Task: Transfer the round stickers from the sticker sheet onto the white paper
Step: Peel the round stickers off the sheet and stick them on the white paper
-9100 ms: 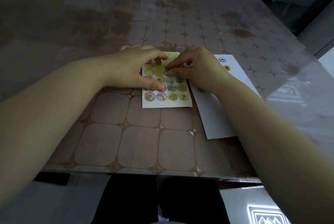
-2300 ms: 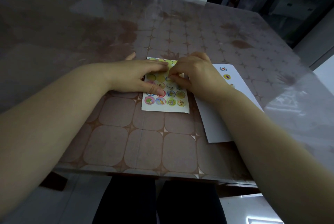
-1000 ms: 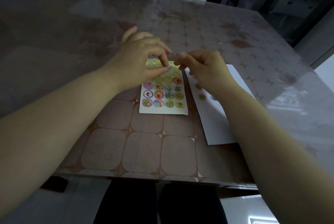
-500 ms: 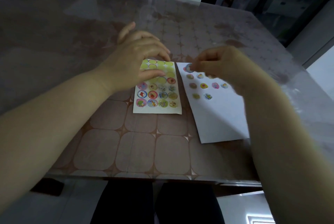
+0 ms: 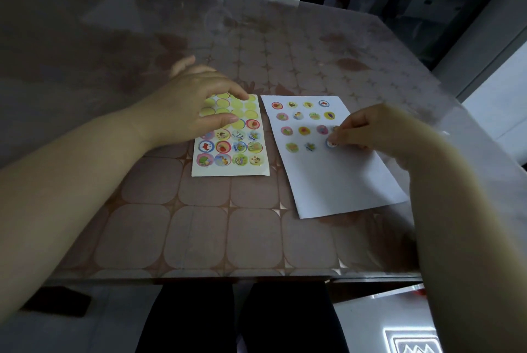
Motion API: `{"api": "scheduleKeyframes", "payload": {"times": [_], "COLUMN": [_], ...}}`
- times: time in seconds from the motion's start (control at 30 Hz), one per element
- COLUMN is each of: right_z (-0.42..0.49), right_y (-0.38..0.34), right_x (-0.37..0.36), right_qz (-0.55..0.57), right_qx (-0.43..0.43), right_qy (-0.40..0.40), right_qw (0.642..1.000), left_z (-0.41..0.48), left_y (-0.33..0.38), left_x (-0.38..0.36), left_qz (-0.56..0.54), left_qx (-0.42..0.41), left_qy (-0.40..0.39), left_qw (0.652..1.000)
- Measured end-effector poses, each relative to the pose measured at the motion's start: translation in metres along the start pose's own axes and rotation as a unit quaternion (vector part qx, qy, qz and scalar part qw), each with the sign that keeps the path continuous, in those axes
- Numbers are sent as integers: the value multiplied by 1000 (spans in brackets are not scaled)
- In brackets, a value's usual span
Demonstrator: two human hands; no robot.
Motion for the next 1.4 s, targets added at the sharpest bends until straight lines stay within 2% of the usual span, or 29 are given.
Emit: {"api": "scheduleKeyframes", "payload": {"times": [0.37, 0.57, 0.8, 0.87, 0.97, 1.03, 1.13, 1.23, 1.4], "right_z": [3, 5, 6, 2, -7, -10, 1, 16, 25], "right_y": [3, 1, 2, -9, -48, -76, -93, -87, -71], "right_x": [-5, -2, -3, -3, -11, -33, -67, -80, -79], "right_qz": [-47, -158, -162, -156, -138, -158, -197, -147, -10], "right_qx": [-2, -28, -3, 32, 153, 220, 265, 281, 243], "right_qy": [-9, -17, -13, 2, 11, -43, -104, -70, -34], "right_qw": [999, 987, 987, 987, 979, 962, 938, 946, 969], "left_z": [-1, -3, -2, -2, -1, -3, -5, -7, -9], "left_y": [0, 1, 1, 2, 4, 3, 4, 1, -4], "left_x": [-4, -6, -5, -7, -8, -11, -18, -23, -24], "left_qz": [-14, -20, -30, -36, -48, -70, -97, -96, -83], "left_qx": [4, 5, 5, 11, 8, 16, 39, 53, 52], "left_qy": [-29, -41, -48, -63, -80, -92, -115, -132, -153], "left_qw": [999, 999, 998, 997, 996, 993, 988, 985, 983]}}
Point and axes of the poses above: each hand's wrist, its own z-axis towards the middle knuckle, its own x-axis out of the back of the hand, y = z × x, the point moved 6 cm from there along z, towards the middle knuckle, and after that the axes turned 9 degrees about z, right-handed, at the moved point
